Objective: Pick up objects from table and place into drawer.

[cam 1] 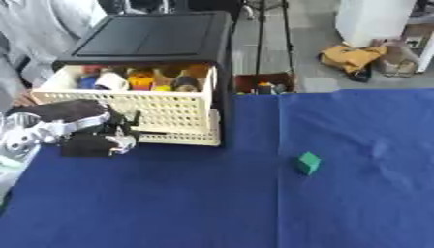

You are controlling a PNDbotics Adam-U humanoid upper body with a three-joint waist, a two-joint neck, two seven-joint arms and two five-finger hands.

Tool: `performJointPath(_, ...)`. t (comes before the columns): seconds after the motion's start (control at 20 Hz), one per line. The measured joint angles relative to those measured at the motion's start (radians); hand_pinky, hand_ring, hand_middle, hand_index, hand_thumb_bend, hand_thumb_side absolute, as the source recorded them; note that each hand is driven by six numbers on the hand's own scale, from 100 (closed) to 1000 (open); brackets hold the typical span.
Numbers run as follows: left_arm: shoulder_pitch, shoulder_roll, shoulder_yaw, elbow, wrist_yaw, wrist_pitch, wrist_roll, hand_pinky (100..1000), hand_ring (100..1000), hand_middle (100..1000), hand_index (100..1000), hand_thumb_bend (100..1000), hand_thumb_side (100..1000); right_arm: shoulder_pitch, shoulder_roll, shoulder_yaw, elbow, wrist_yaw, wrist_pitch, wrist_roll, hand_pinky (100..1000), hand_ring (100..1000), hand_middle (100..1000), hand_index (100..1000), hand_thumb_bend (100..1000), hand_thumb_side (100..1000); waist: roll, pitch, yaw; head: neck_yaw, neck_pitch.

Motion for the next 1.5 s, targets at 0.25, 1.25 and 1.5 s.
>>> performJointPath(0.25, -0.010, -0.011, 0.006, 0.009, 0.001, 0.012, 0.012, 375, 525, 572, 949, 100, 1000, 0.003, 0.001, -0.001, 0.000, 0.000, 0.001, 0.001, 304, 548, 524, 797, 100, 944, 0.001, 0.004, -0.004, 0.001, 0.000)
performJointPath(1.25, -0.041, -0.048, 0.006, 0.034, -0.051, 0.057, 0.078, 385, 544, 586, 959, 100, 1000, 0.012, 0.008, -0.006, 0.000, -0.006, -0.001, 0.009, 306, 548, 522, 797, 100, 946, 0.002, 0.010, -0.017, 0.006, -0.001)
performJointPath(1.5, -0.048, -0.056, 0.009, 0.055, -0.089, 0.069, 0.098, 390, 548, 589, 965, 100, 1000, 0.012, 0.009, -0.006, 0.000, -0.007, -0.003, 0.011, 306, 548, 521, 797, 100, 948, 0.003, 0.010, -0.021, 0.009, -0.008)
